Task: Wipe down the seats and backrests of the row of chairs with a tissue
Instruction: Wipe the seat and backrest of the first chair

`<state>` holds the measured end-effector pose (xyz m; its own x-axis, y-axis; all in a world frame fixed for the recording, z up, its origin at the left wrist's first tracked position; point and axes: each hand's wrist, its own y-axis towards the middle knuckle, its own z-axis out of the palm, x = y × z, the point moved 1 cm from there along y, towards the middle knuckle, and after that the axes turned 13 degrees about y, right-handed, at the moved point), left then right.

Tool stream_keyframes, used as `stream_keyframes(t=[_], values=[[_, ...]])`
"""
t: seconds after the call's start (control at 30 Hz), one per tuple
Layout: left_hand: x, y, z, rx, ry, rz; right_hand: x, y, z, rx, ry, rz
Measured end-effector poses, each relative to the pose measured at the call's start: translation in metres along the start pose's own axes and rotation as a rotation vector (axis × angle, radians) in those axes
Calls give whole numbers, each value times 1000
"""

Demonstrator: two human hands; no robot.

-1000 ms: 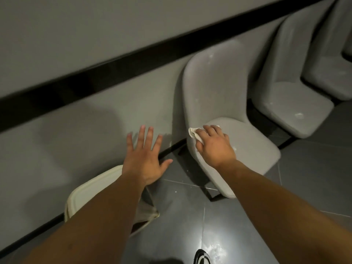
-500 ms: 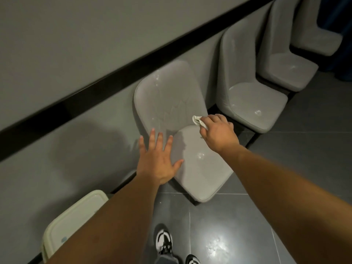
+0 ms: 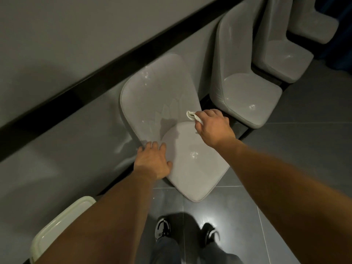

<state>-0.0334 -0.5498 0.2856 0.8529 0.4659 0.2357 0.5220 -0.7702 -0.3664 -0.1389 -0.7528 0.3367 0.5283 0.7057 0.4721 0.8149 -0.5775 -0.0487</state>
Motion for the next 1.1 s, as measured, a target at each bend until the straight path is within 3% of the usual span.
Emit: stream_keyframes(t=[0.23,0.4,0.63,0.77,1.0,1.1], values=[[-15,27,0,43,-8,-81,-38,38,6,96,12,-49],[-39,34,0,102,-46,-243,-82,79,-7,191,64,-100],[-124,51,-19,93,-77,-414,-153,90,-40,325,46,-258],[-149,44,-18,62,-86,-495,-183,97,-43,344,84,-232],[-162,28,24,143,-172,-603,-171,108,0,349,70,-256],[-172,28,54,97,-214,-633,-157,120,32,310,104,-262]])
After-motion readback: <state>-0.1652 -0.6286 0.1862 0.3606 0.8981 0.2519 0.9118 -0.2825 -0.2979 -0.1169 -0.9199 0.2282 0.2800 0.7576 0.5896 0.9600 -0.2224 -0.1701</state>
